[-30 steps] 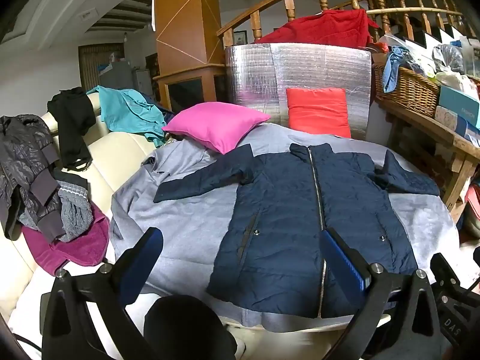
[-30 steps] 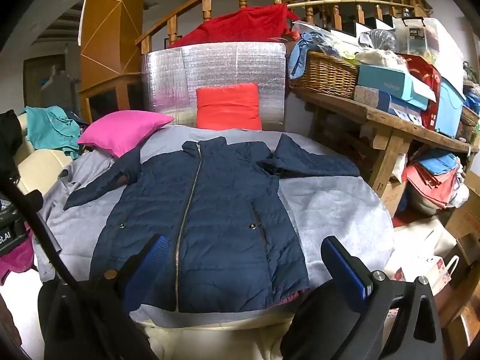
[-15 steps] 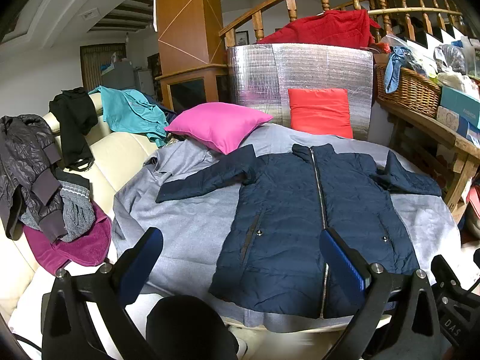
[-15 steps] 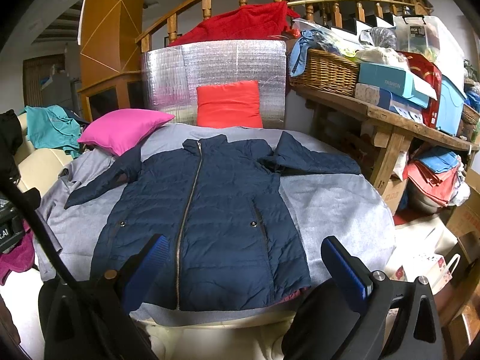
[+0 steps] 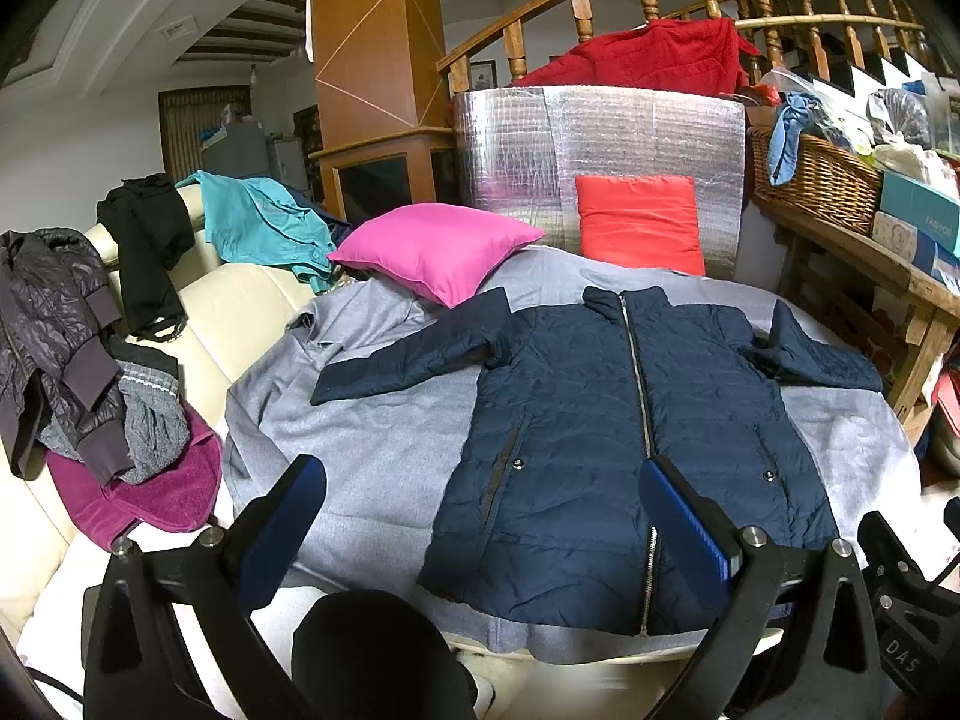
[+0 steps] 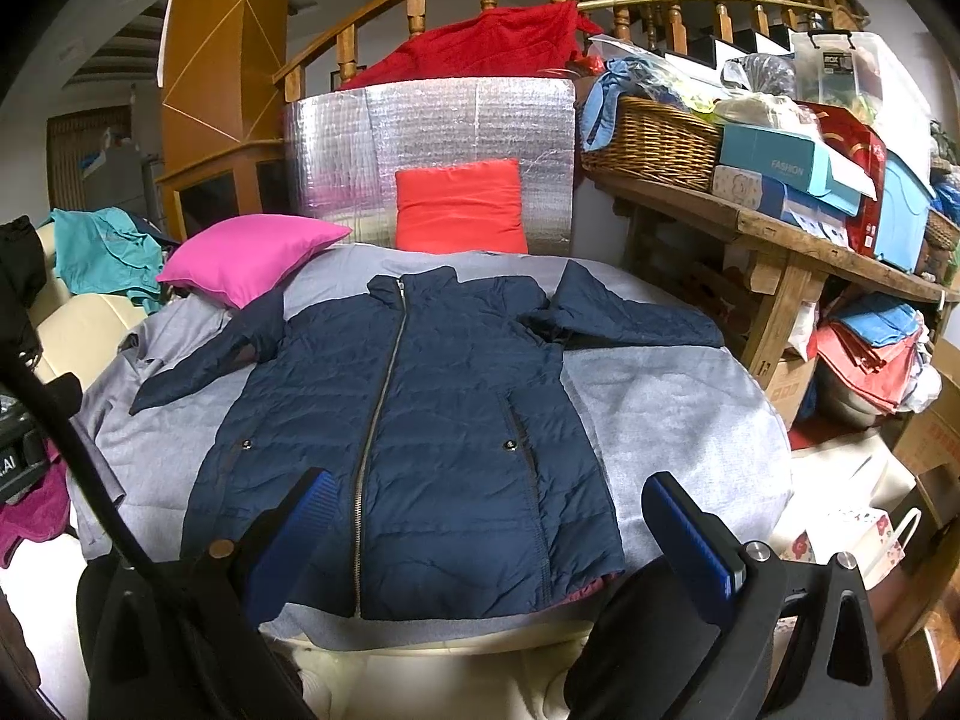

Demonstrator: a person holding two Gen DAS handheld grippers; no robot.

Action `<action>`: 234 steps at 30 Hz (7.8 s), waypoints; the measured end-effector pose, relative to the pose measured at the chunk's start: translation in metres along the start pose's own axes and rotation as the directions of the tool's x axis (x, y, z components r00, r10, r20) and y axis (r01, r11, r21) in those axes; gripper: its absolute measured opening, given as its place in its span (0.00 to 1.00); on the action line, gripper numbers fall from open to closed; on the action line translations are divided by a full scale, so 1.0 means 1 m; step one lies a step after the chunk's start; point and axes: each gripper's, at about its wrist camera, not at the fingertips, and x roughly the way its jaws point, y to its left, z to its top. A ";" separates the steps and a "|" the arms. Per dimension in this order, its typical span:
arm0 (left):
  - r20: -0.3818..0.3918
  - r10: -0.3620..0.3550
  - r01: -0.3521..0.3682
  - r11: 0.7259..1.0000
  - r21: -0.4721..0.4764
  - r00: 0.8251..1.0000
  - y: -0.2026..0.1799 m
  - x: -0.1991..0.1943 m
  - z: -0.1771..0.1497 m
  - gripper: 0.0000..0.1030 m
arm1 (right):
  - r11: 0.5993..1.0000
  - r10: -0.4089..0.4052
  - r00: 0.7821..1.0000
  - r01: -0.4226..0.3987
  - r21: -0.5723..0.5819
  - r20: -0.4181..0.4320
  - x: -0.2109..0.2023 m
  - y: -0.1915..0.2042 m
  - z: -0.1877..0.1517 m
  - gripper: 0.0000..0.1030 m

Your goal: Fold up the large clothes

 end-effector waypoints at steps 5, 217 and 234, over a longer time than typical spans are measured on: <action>-0.003 -0.002 0.002 1.000 -0.001 1.000 0.001 0.000 -0.001 1.00 | 1.000 0.000 1.000 0.000 -0.001 -0.001 0.000 0.001 -0.001 1.00; -0.052 -0.340 0.064 0.321 -0.945 0.939 0.177 0.455 0.001 0.69 | 0.901 0.354 0.923 -0.295 0.318 -0.148 0.385 -0.043 0.150 0.64; -0.047 -0.251 0.030 0.292 -0.956 0.967 0.192 0.483 -0.003 0.11 | 0.888 0.363 0.917 -0.288 0.359 -0.165 0.402 -0.052 0.147 0.64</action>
